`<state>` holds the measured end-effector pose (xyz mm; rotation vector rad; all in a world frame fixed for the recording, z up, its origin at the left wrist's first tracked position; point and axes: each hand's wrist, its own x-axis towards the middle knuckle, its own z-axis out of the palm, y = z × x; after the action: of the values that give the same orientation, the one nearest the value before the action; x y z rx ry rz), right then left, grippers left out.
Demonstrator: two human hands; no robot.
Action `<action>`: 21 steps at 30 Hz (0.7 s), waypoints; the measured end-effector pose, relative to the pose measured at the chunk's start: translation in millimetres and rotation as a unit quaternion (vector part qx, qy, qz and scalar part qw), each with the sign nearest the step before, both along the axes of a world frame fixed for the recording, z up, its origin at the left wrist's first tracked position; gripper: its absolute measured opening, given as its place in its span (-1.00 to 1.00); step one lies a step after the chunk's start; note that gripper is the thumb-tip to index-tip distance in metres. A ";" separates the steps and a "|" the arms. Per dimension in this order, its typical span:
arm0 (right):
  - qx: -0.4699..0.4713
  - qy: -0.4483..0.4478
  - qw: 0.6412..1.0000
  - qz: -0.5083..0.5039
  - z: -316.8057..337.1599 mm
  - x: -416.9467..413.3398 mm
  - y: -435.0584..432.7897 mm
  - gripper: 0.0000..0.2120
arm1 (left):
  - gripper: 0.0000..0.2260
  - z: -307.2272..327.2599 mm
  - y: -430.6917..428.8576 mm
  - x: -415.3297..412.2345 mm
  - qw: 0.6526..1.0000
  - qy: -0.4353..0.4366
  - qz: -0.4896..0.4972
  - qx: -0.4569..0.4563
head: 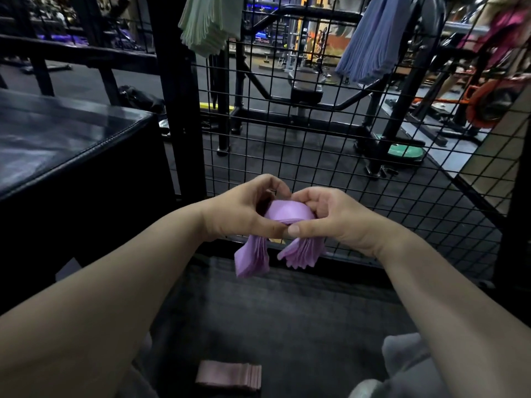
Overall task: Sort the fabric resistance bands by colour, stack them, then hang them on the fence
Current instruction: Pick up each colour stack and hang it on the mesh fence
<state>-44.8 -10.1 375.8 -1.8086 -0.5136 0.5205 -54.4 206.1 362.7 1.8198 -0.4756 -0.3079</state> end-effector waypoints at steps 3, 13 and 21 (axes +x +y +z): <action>0.034 0.020 0.999 -0.003 -0.6 -0.7 1.7 -0.36 | -0.37 -2.9 -3.4 0.1 1.000 -0.015 0.000 0.010; -0.070 0.011 0.994 -0.084 23.5 3.0 7.3 -0.59 | -0.47 21.0 -14.0 1.0 0.998 -0.029 0.043 -0.038; 0.069 0.057 0.994 -0.069 90.4 8.8 0.9 -0.64 | -0.44 103.9 -21.4 15.2 0.998 -0.063 0.018 -0.005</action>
<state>-36.0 -9.2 466.2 -1.6578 -0.3355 0.4769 -39.3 184.6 466.6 1.8439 -0.5293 -0.1661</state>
